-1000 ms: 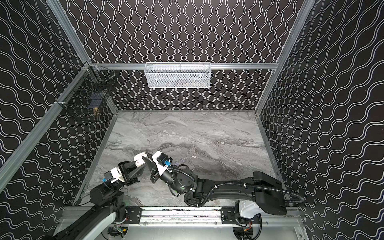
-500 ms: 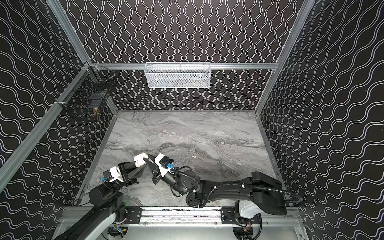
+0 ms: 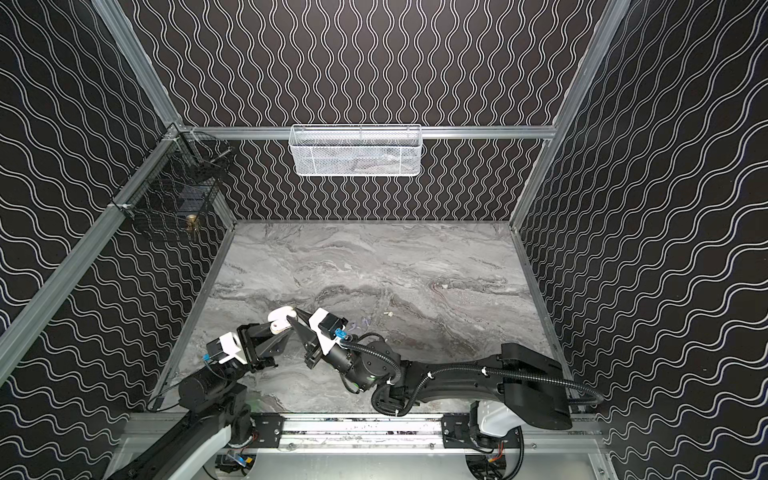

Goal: Insert the wireless bluetooth earbuds into the charging case
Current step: 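Lower the cream earbud into the open case held by the left gripper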

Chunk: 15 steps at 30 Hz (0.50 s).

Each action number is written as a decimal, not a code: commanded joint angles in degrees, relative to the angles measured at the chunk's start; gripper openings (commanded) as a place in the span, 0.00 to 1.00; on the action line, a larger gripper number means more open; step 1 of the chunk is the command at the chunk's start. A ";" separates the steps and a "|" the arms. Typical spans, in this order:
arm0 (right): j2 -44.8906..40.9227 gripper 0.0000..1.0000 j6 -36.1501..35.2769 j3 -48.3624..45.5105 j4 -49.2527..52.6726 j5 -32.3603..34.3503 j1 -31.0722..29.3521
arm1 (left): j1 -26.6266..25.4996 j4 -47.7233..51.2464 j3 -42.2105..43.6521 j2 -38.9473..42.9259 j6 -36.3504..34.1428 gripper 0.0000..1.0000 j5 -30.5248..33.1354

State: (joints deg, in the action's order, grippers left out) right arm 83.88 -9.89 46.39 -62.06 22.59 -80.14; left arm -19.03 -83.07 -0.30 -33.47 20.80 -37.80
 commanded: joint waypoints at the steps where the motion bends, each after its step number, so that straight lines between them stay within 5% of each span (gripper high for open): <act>1: 0.06 0.17 -0.31 -0.68 3.27 -1.23 -0.30 | 0.07 -4.93 3.05 0.42 -0.32 0.00 3.19; 15: 3.41 0.09 -5.16 2.83 5.75 10.53 -3.42 | 0.04 -1.22 3.03 3.06 -1.66 0.00 4.22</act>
State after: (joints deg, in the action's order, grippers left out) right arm 86.78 -13.17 49.82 -62.17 30.98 -83.07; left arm -19.03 -80.84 -0.30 -31.00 20.49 -36.23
